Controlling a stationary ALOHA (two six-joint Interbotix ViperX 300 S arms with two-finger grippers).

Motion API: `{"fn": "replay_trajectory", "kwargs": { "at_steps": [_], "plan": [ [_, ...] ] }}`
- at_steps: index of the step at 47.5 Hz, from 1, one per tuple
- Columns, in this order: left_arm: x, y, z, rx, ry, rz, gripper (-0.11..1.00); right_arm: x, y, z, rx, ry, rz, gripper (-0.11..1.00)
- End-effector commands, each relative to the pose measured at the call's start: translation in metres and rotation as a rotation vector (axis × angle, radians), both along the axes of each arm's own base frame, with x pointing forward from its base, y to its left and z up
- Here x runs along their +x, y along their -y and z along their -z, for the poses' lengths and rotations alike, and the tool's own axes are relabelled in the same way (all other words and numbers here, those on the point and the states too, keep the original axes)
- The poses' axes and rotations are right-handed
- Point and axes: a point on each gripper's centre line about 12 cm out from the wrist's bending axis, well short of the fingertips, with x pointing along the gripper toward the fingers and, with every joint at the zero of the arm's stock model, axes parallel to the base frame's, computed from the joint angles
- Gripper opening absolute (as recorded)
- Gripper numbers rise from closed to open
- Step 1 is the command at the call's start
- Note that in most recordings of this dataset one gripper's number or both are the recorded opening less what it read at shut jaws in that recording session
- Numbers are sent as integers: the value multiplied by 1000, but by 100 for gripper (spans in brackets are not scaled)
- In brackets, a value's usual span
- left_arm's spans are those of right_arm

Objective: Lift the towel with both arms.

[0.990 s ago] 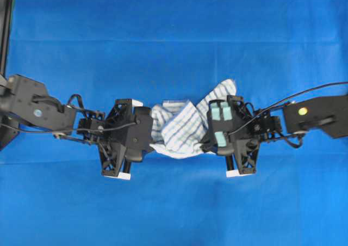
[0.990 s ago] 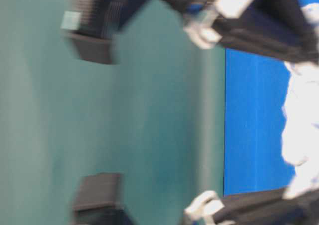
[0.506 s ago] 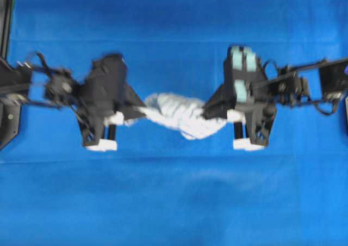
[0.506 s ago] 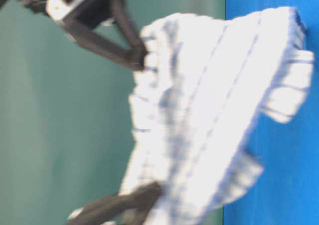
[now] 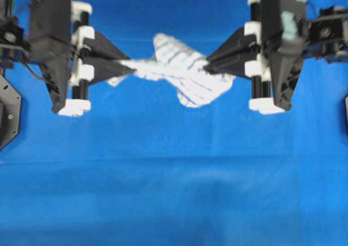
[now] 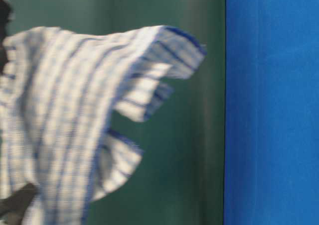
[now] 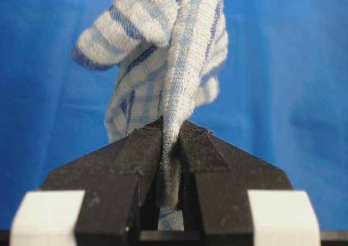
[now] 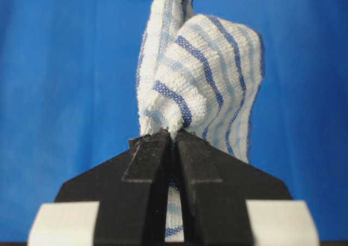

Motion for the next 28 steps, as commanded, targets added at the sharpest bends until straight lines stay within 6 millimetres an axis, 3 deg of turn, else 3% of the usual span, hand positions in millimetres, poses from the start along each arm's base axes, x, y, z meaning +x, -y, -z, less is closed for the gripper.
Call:
{"fn": "replay_trajectory", "kwargs": {
  "at_steps": [1, 15, 28],
  "plan": [
    [-4, -2, -24, 8, 61, -7, 3, -5, 2, -29, -17, 59, 5, 5],
    [-5, -15, -28, 14, 62, -47, 3, -1, 7, -32, -42, 63, 18, 5],
    [-5, -15, -29, 30, 64, -42, 4, -1, 10, -32, -41, 62, 24, 6]
  ]
}}
